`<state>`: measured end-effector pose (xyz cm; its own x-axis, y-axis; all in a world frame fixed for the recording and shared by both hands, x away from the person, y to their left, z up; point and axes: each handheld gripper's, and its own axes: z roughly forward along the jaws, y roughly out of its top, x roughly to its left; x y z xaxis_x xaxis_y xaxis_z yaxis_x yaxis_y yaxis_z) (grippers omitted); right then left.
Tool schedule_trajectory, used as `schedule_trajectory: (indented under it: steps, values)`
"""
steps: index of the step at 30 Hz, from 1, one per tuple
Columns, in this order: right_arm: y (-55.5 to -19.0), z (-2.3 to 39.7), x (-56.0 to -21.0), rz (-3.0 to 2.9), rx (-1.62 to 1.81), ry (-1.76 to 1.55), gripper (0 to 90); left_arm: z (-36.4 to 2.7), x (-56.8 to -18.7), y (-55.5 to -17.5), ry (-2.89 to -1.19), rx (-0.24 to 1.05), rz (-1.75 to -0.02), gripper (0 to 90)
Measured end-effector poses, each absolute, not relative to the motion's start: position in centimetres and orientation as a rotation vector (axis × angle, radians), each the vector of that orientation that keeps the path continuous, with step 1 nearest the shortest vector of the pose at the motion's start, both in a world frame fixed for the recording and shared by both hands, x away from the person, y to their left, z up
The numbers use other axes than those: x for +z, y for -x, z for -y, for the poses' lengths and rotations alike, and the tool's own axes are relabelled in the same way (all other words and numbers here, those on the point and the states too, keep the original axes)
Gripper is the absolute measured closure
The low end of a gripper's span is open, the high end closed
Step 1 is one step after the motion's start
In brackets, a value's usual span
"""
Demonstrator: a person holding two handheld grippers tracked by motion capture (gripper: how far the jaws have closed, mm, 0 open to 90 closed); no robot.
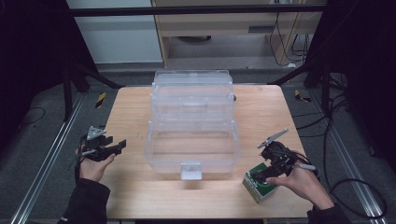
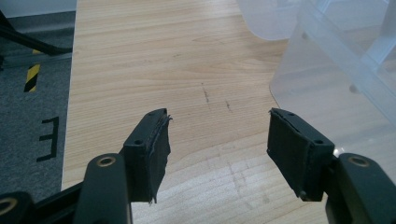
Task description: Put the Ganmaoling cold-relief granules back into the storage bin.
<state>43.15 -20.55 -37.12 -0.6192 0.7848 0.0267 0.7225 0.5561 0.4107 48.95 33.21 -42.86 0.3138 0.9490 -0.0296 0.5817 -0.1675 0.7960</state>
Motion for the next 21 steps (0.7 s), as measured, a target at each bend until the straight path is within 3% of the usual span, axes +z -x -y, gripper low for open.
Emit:
schedule_trajectory:
  steps: [21]
  values:
    - [-43.4, 20.4, -39.8, -2.712, 0.443, -1.364, 3.7, -33.3, -43.2, -48.9, -1.878, 0.638, -1.366, 37.5]
